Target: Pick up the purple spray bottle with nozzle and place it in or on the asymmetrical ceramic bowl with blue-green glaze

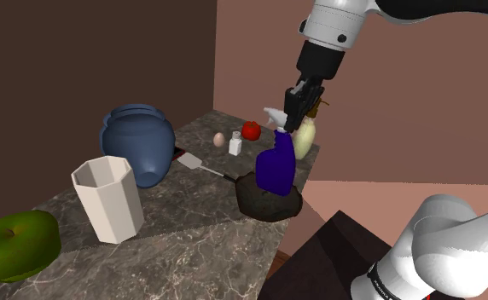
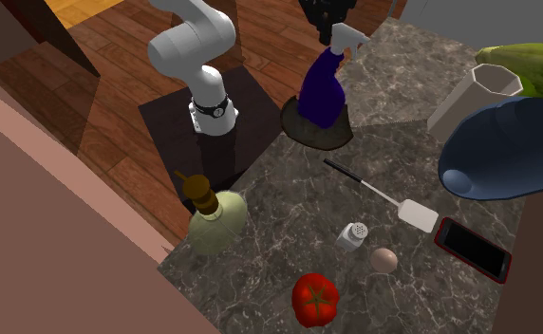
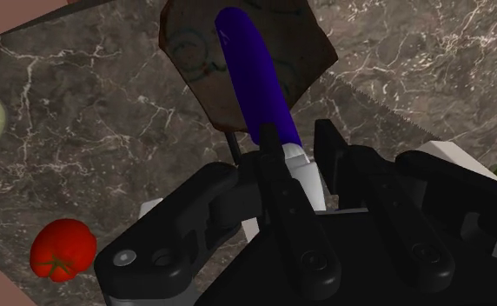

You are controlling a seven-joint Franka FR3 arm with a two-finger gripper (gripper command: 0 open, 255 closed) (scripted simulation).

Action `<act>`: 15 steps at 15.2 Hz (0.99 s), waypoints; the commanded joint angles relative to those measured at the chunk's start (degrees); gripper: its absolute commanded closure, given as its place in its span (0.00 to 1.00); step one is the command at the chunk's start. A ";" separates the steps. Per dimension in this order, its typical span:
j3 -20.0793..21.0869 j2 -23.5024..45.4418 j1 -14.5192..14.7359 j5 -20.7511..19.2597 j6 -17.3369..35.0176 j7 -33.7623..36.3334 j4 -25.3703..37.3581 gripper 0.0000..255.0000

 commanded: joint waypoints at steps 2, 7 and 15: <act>0.00 -0.01 0.00 0.00 0.02 0.00 -0.01 1.00; 0.00 -0.01 0.00 0.00 0.02 0.00 -0.01 0.00; -0.72 2.14 -0.29 -0.59 -7.01 0.36 9.13 0.00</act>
